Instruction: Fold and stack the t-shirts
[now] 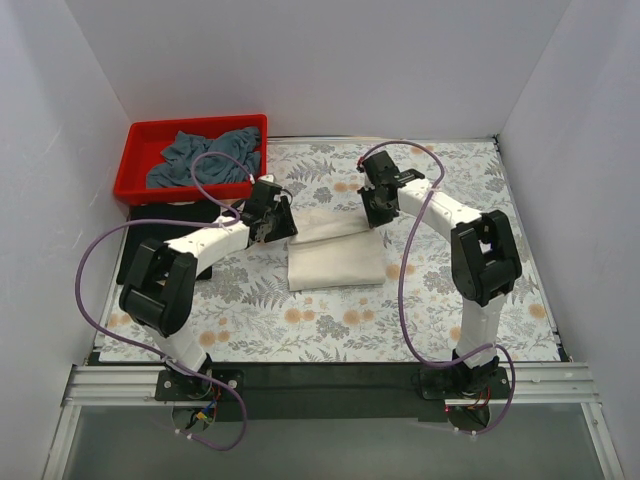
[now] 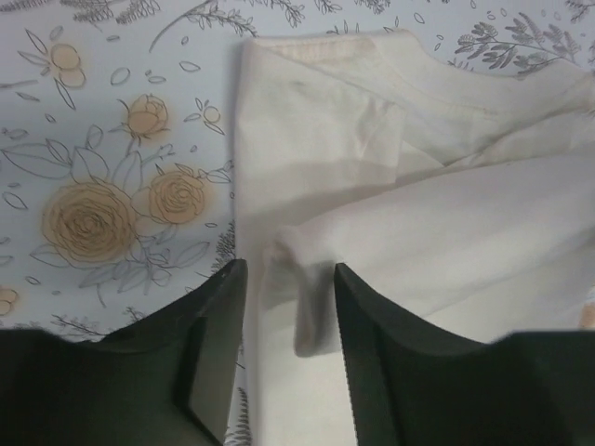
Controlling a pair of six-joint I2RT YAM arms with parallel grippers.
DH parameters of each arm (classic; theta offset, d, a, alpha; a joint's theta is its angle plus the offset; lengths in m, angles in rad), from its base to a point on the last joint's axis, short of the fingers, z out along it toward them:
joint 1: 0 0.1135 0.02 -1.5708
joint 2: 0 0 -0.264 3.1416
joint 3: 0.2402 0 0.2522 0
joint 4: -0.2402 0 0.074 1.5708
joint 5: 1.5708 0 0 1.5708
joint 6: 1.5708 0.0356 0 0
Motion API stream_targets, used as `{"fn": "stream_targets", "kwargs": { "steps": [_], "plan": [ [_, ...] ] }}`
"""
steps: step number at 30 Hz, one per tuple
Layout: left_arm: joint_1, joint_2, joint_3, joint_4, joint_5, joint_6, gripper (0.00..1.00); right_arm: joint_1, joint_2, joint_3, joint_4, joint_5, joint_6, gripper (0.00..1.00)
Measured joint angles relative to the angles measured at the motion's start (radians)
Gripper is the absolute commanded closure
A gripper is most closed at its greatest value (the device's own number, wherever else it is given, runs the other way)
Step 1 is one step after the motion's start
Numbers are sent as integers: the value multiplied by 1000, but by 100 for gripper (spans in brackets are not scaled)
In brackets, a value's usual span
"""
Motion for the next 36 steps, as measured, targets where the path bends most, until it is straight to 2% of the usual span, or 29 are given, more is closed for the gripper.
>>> {"fn": "stream_targets", "kwargs": {
  "steps": [4, 7, 8, 9, 12, 14, 15, 20, 24, 28, 31, 36],
  "plan": [
    [6, -2, 0, 23, -28, 42, 29, -15, 0, -2, 0, -2, 13, 64],
    [8, -35, -21, 45, -40, 82, 17, -22, -13, -2, 1, -4, 16, 58],
    [10, -59, -37, 51, -41, 98, 17, -23, -22, -3, 2, -7, 12, 57],
    [10, -89, -58, 61, -40, 115, 17, -24, -34, -7, 6, -14, 0, 56],
    [10, -183, -112, 76, -31, 172, 26, -24, -93, -48, 39, -51, -42, 57],
    [10, -238, -143, 97, 3, 217, 42, -24, -138, -82, 61, -105, -81, 58],
    [10, -253, -152, 106, 29, 237, 45, -24, -156, -96, 76, -139, -100, 59],
    [5, -229, -164, 148, 140, 320, 54, -25, -160, -110, 146, -317, -166, 61],
    [3, -105, -122, 172, 174, 356, 57, -34, -98, -108, 202, -423, -171, 61],
    [3, 79, 16, 183, 178, 368, 57, -66, 26, -75, 240, -490, -164, 61],
    [4, 193, 108, 193, 174, 365, 57, -104, 102, -70, 286, -536, -138, 60],
    [6, 306, 175, 230, 177, 341, 55, -216, 185, -58, 358, -679, -51, 60]
  ]
}}
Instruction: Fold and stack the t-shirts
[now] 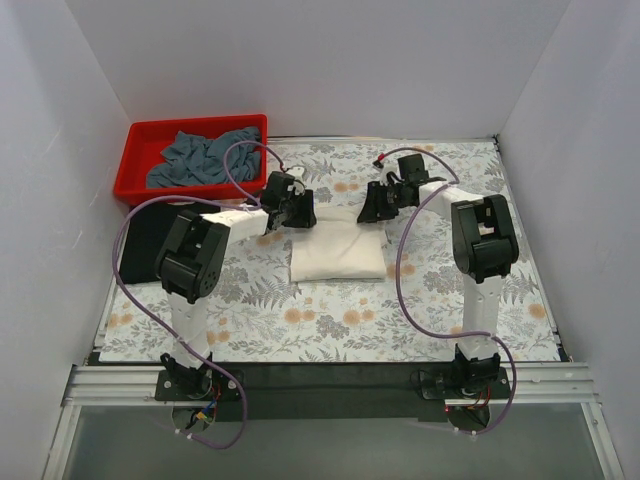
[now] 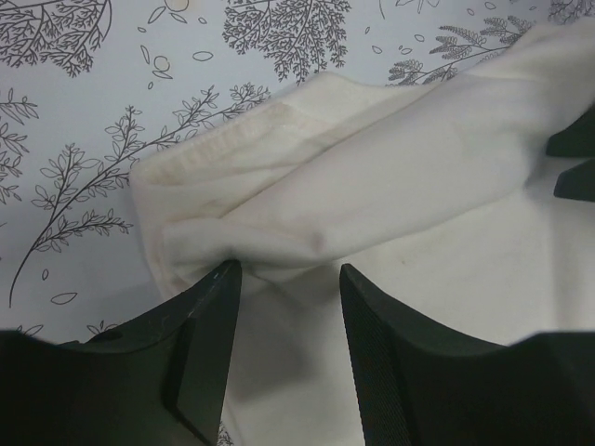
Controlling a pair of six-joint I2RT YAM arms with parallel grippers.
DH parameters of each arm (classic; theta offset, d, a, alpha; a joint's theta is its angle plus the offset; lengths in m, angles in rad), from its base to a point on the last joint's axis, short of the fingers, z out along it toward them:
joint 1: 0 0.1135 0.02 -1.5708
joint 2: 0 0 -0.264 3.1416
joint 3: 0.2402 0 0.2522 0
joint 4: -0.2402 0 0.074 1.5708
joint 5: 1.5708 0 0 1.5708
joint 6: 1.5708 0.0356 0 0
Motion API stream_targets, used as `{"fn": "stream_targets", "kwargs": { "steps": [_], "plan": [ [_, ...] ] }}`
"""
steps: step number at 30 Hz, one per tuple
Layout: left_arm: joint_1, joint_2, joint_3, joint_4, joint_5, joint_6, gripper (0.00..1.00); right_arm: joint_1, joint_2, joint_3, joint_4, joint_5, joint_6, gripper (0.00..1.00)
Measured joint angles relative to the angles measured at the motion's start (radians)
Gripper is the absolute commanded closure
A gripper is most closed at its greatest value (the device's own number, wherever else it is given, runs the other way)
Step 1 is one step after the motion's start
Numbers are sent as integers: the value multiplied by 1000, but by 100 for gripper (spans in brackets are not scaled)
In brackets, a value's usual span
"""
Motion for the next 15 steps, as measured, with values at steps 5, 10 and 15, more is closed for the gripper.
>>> {"fn": "stream_targets", "kwargs": {
  "steps": [5, 10, 15],
  "plan": [
    [0, 7, 11, 10, 15, -24, 48, -73, 2, -1, 71, -91, 76, 59],
    [0, -39, 11, -32, 22, -51, 42, -96, -79, -91, 169, -181, 177, 59],
    [0, -164, -12, -77, 42, -120, 41, -85, -182, -224, 314, -285, 286, 60]
  ]
}}
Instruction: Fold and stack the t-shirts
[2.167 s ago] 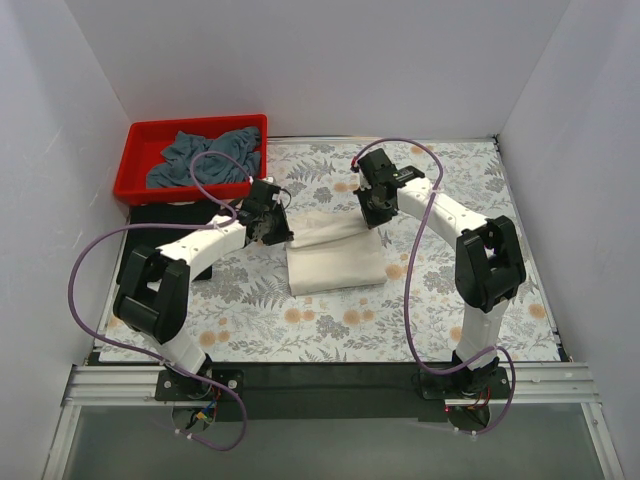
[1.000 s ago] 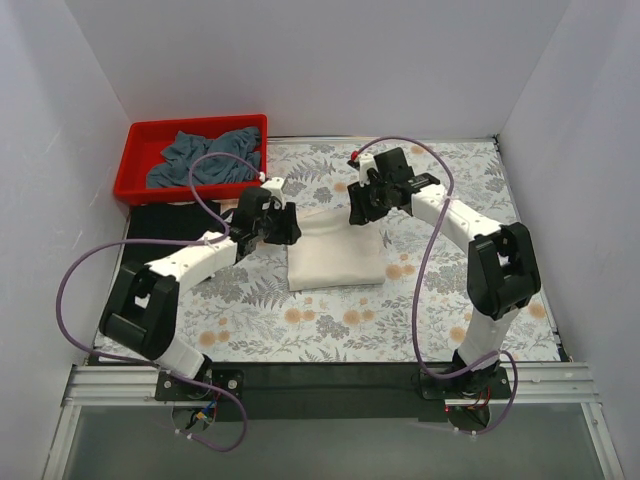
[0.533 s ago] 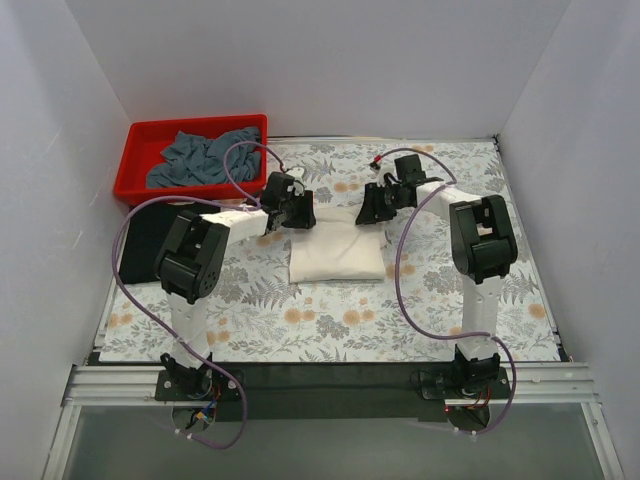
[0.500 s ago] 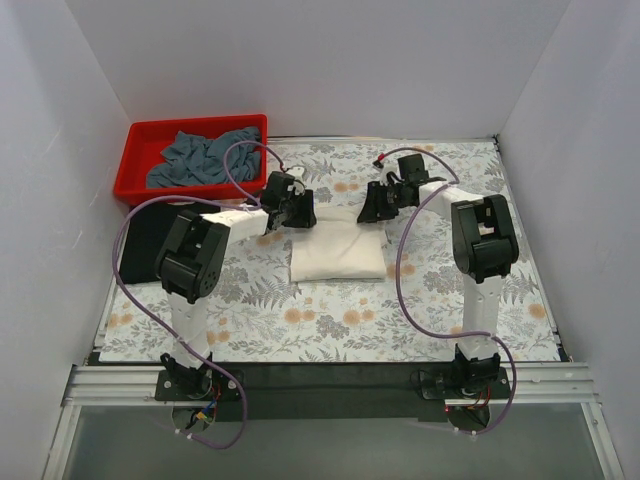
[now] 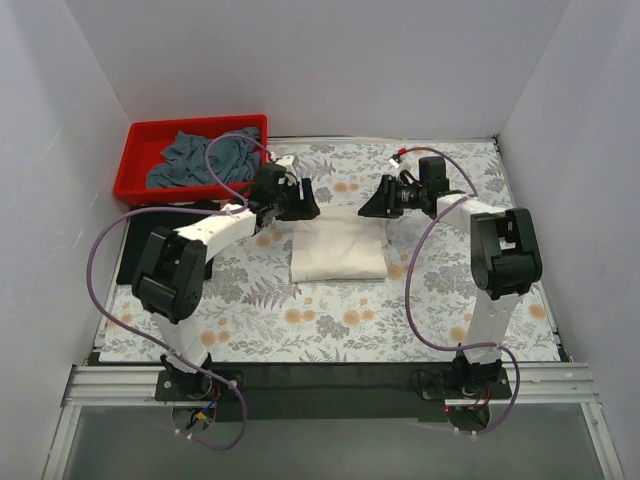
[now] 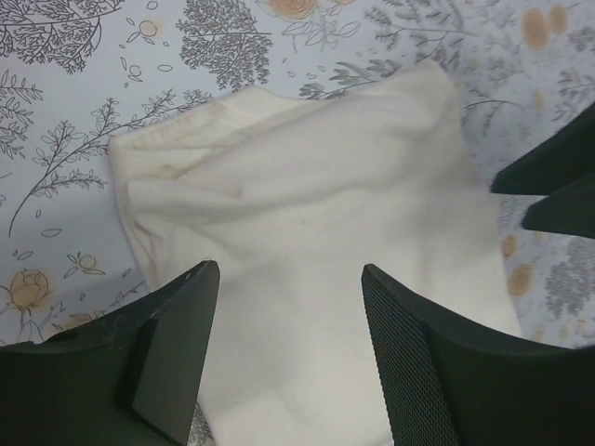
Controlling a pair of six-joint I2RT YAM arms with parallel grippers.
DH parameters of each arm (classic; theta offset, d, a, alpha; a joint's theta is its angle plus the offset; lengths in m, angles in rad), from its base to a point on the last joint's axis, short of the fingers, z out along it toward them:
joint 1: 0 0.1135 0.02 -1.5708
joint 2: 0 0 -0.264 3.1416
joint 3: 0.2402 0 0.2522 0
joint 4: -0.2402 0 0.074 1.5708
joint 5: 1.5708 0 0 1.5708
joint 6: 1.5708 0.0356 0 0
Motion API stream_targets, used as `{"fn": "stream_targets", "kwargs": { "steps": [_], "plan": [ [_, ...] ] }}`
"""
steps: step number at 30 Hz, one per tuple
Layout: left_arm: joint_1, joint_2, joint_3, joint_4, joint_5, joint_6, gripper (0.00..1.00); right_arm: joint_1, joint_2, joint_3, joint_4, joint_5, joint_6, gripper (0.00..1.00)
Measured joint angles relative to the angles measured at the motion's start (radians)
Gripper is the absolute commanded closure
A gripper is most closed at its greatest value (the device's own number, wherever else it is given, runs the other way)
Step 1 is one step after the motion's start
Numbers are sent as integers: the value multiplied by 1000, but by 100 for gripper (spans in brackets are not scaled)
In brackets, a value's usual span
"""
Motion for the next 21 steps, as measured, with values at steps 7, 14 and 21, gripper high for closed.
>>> {"fn": "stream_targets", "kwargs": {
  "steps": [7, 14, 21],
  "plan": [
    [0, -110, -200, 58, 33, -112, 50, -16, 46, -120, 106, -44, 30, 61],
    [6, -86, -313, 89, 35, -166, 52, -77, 106, -175, 170, -98, 41, 62],
    [-10, -243, -342, 13, 29, -171, 49, -71, -93, -290, 164, -112, 44, 64]
  ]
}}
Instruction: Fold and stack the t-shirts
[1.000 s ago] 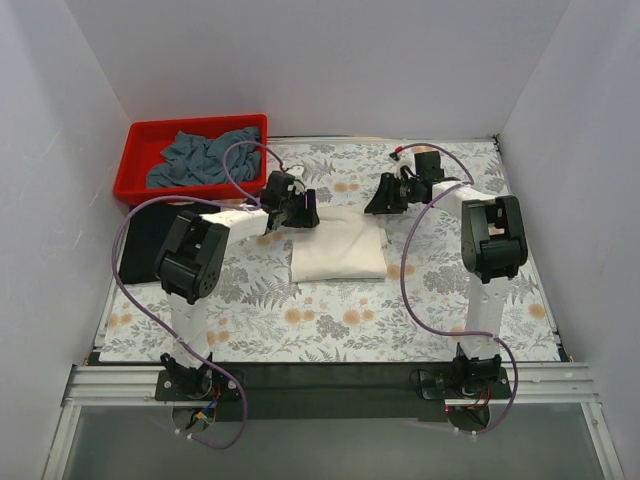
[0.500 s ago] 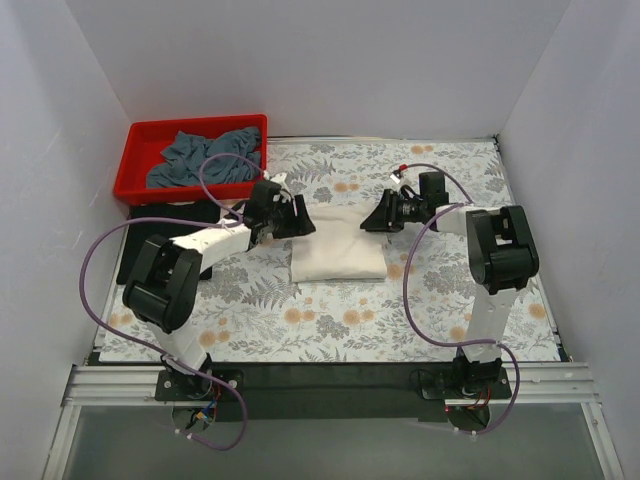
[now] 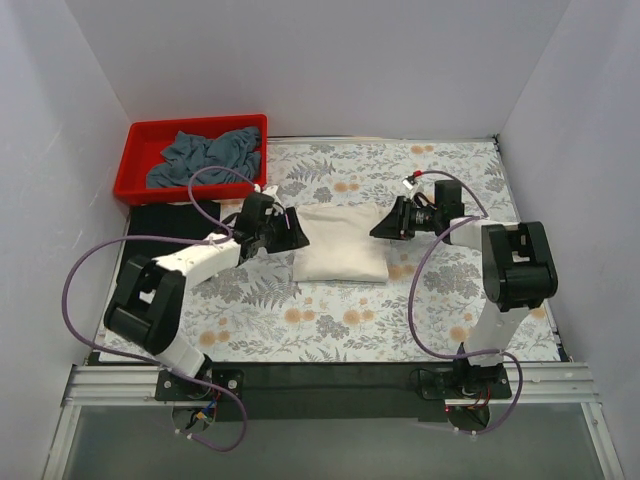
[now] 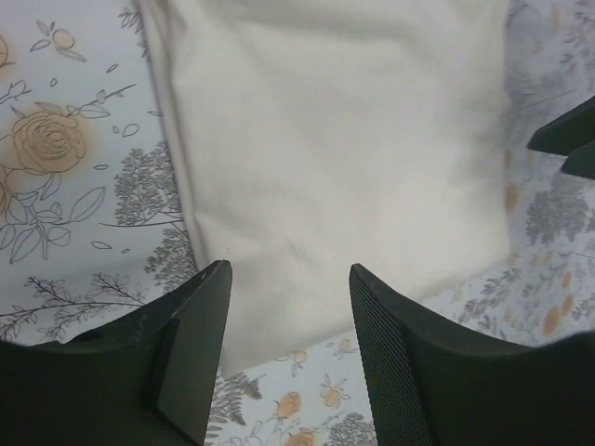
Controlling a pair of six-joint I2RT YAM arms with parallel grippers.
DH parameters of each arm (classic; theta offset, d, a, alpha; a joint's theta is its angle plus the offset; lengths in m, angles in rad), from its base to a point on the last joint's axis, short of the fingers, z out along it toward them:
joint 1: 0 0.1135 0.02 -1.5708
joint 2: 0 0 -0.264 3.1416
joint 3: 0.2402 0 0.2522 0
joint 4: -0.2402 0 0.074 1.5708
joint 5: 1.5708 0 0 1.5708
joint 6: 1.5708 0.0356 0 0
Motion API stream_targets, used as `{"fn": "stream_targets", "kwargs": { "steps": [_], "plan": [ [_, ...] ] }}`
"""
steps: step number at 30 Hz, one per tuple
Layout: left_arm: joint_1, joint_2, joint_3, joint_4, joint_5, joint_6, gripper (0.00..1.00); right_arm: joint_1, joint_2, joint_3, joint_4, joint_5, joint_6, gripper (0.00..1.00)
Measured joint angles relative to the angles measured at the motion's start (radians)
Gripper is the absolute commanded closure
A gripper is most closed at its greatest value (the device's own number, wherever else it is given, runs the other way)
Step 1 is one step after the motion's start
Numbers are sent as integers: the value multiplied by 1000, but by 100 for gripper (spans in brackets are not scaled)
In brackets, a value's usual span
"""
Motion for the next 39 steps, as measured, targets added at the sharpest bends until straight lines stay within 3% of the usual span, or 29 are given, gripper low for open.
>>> {"fn": "stream_targets", "kwargs": {
  "steps": [7, 9, 13, 21, 28, 33, 39],
  "plan": [
    [-95, -151, 7, -11, 19, -38, 54, 158, -199, -84, 23, -20, 20, 67],
    [-125, -129, 13, -8, 27, -47, 61, 201, -200, -104, 36, -19, 27, 71],
    [-159, -37, 12, 18, 50, -68, 76, 240, -132, -137, 71, -18, 37, 75],
    [-143, 62, -126, 100, 53, -109, 85, 222, 97, -198, 164, -60, 45, 83],
    [-129, 13, -217, 190, 51, -130, 87, 123, 47, -309, 215, -100, 29, 84],
    [-123, -46, -223, 98, 19, -124, 79, 58, -64, -350, 180, -62, 30, 83],
    [-74, -77, -52, -34, -7, -100, 76, 53, -158, -222, 176, -6, 83, 82]
  ]
}}
